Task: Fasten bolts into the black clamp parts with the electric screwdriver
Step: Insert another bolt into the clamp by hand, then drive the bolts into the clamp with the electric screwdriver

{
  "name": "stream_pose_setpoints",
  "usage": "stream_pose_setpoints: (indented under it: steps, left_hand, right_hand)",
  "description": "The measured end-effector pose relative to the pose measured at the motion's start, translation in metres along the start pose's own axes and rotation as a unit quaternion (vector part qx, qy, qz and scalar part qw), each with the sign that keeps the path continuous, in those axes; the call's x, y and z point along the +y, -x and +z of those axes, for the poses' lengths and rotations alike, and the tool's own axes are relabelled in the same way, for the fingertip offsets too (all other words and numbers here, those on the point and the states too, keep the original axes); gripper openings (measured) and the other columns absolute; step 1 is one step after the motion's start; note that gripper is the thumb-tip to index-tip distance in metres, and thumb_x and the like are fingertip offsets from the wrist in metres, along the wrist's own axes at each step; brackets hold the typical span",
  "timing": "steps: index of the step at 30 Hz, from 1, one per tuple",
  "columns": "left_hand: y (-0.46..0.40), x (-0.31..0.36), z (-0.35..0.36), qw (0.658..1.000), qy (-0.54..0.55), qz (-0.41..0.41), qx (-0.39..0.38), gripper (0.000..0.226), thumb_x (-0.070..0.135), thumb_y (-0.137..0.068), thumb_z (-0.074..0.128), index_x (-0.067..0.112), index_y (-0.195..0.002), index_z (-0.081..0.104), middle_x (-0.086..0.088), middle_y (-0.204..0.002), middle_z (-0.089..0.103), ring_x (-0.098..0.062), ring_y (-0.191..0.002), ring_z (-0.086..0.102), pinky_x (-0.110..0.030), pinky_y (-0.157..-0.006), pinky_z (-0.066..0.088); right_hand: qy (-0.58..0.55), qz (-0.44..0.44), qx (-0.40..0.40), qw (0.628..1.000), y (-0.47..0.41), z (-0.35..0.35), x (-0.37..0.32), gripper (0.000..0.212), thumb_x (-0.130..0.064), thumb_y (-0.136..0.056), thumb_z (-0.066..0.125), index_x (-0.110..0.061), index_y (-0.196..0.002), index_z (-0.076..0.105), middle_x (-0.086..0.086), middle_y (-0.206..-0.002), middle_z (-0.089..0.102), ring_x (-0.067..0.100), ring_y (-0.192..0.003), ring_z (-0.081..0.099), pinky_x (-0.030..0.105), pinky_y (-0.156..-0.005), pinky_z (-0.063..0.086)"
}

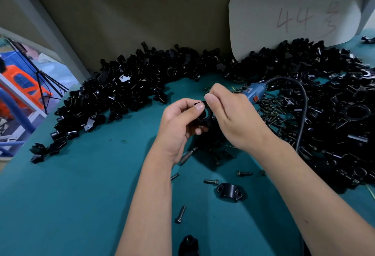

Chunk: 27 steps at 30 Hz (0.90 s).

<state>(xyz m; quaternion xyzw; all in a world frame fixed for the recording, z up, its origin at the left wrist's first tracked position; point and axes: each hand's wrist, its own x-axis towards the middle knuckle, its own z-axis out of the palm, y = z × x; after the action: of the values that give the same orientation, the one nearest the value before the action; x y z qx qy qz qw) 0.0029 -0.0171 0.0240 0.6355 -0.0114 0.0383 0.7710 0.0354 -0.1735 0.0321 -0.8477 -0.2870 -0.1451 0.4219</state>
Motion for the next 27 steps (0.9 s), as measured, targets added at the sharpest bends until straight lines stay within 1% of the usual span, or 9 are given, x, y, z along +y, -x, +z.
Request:
stream_pose_setpoints:
  steps: [5,10,14,17,19,21,23,25,27]
  left_hand:
    - [-0.001,-0.003,0.002,1.000,-0.006,0.023,0.001,0.004,0.015,-0.097,0.068,0.011,-0.094,0.068,-0.006,-0.089,0.061,-0.015,-0.078,0.056,-0.026,-0.059,0.048]
    - [-0.004,-0.009,0.003,0.992,-0.074,0.095,0.028,0.014,0.015,-0.084,0.074,0.017,-0.097,0.068,0.004,-0.092,0.069,-0.015,-0.084,0.063,-0.030,-0.070,0.054]
    - [-0.005,-0.011,0.000,0.979,-0.149,0.130,0.042,0.018,0.015,-0.082,0.077,0.018,-0.097,0.068,0.007,-0.094,0.072,-0.012,-0.086,0.066,-0.035,-0.074,0.058]
    - [-0.006,-0.010,0.003,0.983,-0.147,0.102,0.048,0.009,0.023,-0.087,0.073,0.016,-0.091,0.068,0.002,-0.085,0.070,-0.014,-0.074,0.063,-0.033,-0.068,0.056]
    - [-0.007,-0.010,0.006,0.985,-0.147,0.061,0.067,0.030,0.035,-0.093,0.066,0.007,-0.084,0.064,-0.003,-0.079,0.060,-0.018,-0.074,0.056,-0.037,-0.070,0.051]
    - [-0.009,-0.012,0.007,0.981,-0.153,0.019,0.114,0.054,0.046,-0.099,0.055,-0.006,-0.087,0.057,-0.005,-0.082,0.055,-0.021,-0.075,0.048,-0.038,-0.075,0.042]
    - [-0.009,-0.011,0.006,0.972,-0.152,-0.009,0.181,0.058,0.048,-0.106,0.044,-0.004,-0.085,0.060,-0.006,-0.074,0.059,-0.018,-0.067,0.049,-0.031,-0.070,0.043]
    - [-0.009,-0.007,0.002,0.972,-0.088,-0.027,0.217,0.055,0.051,-0.109,0.038,0.004,-0.089,0.061,-0.002,-0.061,0.058,-0.015,-0.055,0.050,-0.025,-0.053,0.045]
    - [-0.008,-0.002,-0.004,0.979,0.050,-0.059,0.189,0.055,0.061,-0.106,0.034,0.010,-0.102,0.056,0.000,-0.059,0.050,-0.013,-0.050,0.040,-0.023,-0.041,0.034]
  right_hand:
    - [-0.031,-0.003,0.045,0.998,-0.001,0.002,-0.006,0.039,-0.026,-0.112,0.043,-0.010,-0.075,0.041,-0.003,-0.058,0.038,0.019,-0.055,0.036,0.026,-0.054,0.029]
    - [-0.059,0.092,0.014,0.994,-0.007,0.001,-0.014,0.044,-0.028,-0.112,0.039,-0.012,-0.072,0.043,-0.005,-0.060,0.042,0.014,-0.060,0.038,0.033,-0.061,0.030]
    - [-0.089,0.165,-0.002,0.982,-0.008,0.001,-0.014,0.048,-0.035,-0.112,0.039,-0.018,-0.066,0.039,-0.010,-0.051,0.039,0.012,-0.055,0.033,0.034,-0.057,0.029]
    - [-0.172,0.244,-0.015,0.954,-0.011,0.002,-0.009,0.053,-0.044,-0.110,0.039,-0.021,-0.063,0.034,-0.014,-0.044,0.034,0.013,-0.047,0.030,0.032,-0.056,0.027]
    - [-0.115,0.260,0.021,0.958,-0.009,0.002,-0.005,0.058,-0.055,-0.108,0.036,-0.018,-0.064,0.037,-0.010,-0.049,0.042,0.016,-0.047,0.037,0.031,-0.054,0.028]
    - [0.075,0.243,0.082,0.964,-0.003,-0.001,0.003,0.059,-0.066,-0.103,0.034,-0.015,-0.077,0.048,0.001,-0.063,0.054,0.021,-0.055,0.049,0.032,-0.050,0.029]
    - [0.191,0.238,0.096,0.947,0.002,-0.003,0.011,0.057,-0.071,-0.100,0.039,-0.016,-0.107,0.050,0.006,-0.074,0.057,0.026,-0.060,0.053,0.032,-0.049,0.035]
    - [0.200,0.241,0.042,0.949,0.005,-0.003,0.019,0.058,-0.071,-0.099,0.042,-0.025,-0.134,0.046,0.002,-0.083,0.059,0.031,-0.069,0.060,0.037,-0.056,0.050]
    - [0.181,0.236,-0.009,0.955,0.006,-0.001,0.022,0.054,-0.071,-0.099,0.042,-0.037,-0.142,0.047,0.000,-0.087,0.059,0.029,-0.075,0.063,0.036,-0.063,0.053]
